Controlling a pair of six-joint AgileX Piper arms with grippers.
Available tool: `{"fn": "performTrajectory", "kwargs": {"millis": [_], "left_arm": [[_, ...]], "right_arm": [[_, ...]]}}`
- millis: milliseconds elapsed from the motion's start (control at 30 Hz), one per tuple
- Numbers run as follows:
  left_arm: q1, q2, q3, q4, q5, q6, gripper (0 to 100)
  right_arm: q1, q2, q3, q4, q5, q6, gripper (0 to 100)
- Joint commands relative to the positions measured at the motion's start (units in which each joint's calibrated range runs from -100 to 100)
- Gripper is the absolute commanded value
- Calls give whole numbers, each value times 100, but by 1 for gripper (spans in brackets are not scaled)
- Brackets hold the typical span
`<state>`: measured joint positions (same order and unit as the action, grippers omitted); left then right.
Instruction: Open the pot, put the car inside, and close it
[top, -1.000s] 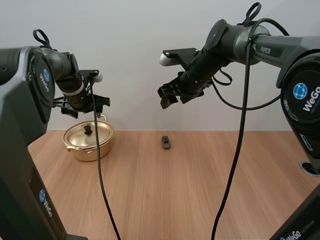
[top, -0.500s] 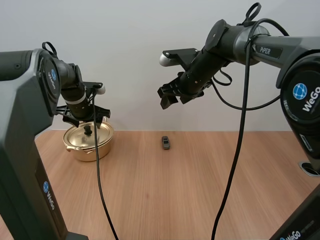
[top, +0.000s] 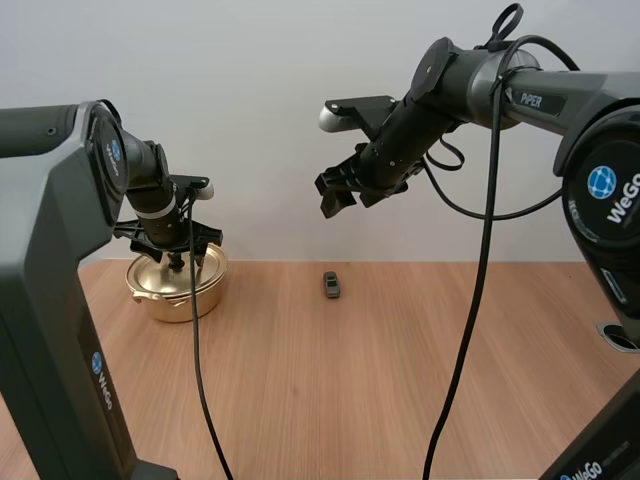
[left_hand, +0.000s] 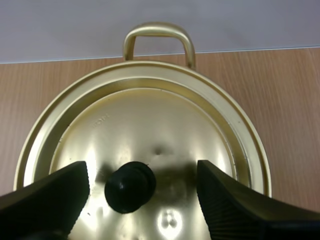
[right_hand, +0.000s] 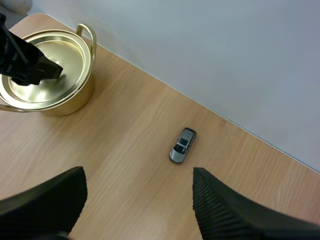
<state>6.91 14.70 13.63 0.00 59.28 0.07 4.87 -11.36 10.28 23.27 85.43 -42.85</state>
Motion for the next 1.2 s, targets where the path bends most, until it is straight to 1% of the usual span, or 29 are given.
{"fn": "performTrajectory", "kwargs": {"millis": [0,167,200,233,267,333,567,667,867,1067,1167], "left_arm": [[0,2,8,0,-25,1,100],[0,2,8,0,-25,77,100],[0,2,8,0,-25,77,92],[0,2,8,0,10,33,68],[0,2,8,0,5,-53,43],[0,2,8,0,27,-254,0],[0,-10,8,0,-217,-302,0],[0,-80,-186,0,-176,-302,0],[0,-515,-1151,0,848,-302,0],[0,-1303,-2266,0,2169,-293,0],[0,-1726,-2583,0,2606,-262,0]], "right_arm": [[1,-2,-6,0,4,2,100],[1,-2,-6,0,4,2,100],[1,-2,-6,0,4,2,100],[1,-2,-6,0,4,2,100],[1,-2,-6,0,4,2,100],[1,-2,-6,0,4,2,100],[1,-2,-6,0,4,2,100],[1,-2,-6,0,4,2,100],[1,197,-6,11,-136,2,100],[1,843,-6,11,-602,-45,100],[1,1217,-6,11,-971,-62,100]]}}
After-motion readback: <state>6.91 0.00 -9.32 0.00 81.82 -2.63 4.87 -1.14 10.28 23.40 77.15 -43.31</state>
